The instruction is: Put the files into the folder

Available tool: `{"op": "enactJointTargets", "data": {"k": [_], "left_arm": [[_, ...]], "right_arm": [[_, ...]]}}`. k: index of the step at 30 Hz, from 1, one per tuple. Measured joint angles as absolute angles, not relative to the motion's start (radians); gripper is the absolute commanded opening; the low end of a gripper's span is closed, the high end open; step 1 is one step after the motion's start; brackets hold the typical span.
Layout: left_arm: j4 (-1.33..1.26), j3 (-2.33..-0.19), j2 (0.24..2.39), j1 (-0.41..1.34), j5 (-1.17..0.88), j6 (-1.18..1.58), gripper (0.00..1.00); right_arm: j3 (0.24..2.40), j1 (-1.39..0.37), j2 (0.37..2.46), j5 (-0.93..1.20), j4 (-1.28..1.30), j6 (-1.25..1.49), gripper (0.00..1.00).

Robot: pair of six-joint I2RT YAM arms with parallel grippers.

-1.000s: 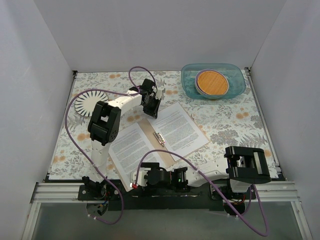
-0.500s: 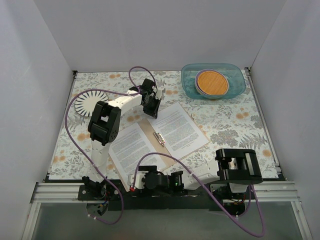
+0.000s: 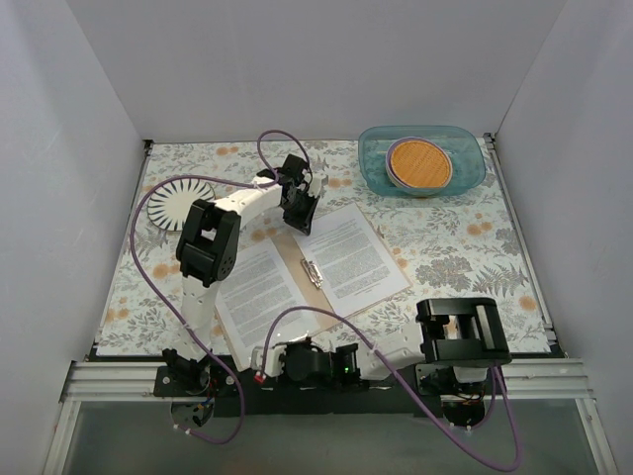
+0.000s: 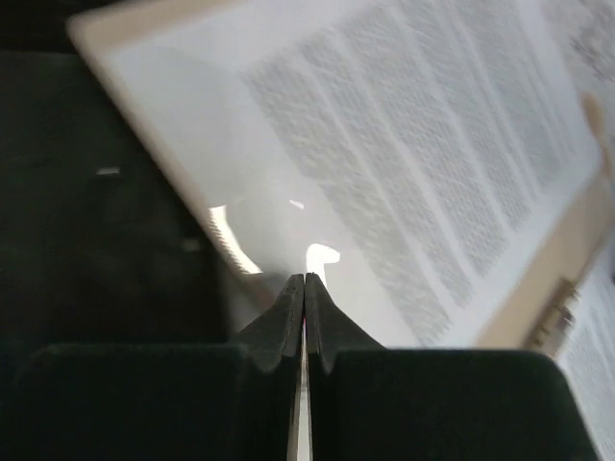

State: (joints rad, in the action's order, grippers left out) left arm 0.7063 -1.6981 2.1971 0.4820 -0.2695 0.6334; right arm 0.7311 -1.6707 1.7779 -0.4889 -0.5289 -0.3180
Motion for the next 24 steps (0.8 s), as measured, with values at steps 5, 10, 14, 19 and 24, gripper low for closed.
{"op": "enactJointTargets", "data": {"k": [5, 10, 14, 19, 24], "left_arm": [[0.772, -1.726, 2.205, 0.484, -0.27, 0.617, 0.0], [0.885, -1.794, 2.22, 0.485, -0.258, 0.602, 0.0], [0.942, -1.885, 2.22, 0.484, -0.254, 0.594, 0.0], [0.935, -1.868, 2.22, 0.481, -0.247, 0.591, 0.0], [0.942, -1.845, 2.246, 0.473, -0.241, 0.592, 0.0]], "right_arm": [[0.735, -1.541, 1.771, -0.692, -0.549, -0.344, 0.01], [0.746, -1.522, 1.712, -0.771, -0.532, -0.321, 0.17], [0.765, -1.523, 1.669, -0.739, -0.494, -0.295, 0.57], [0.759, -1.534, 1.626, -0.594, -0.417, -0.282, 0.95], [0.736, -1.551, 1.573, -0.443, -0.38, -0.289, 0.98]]}}
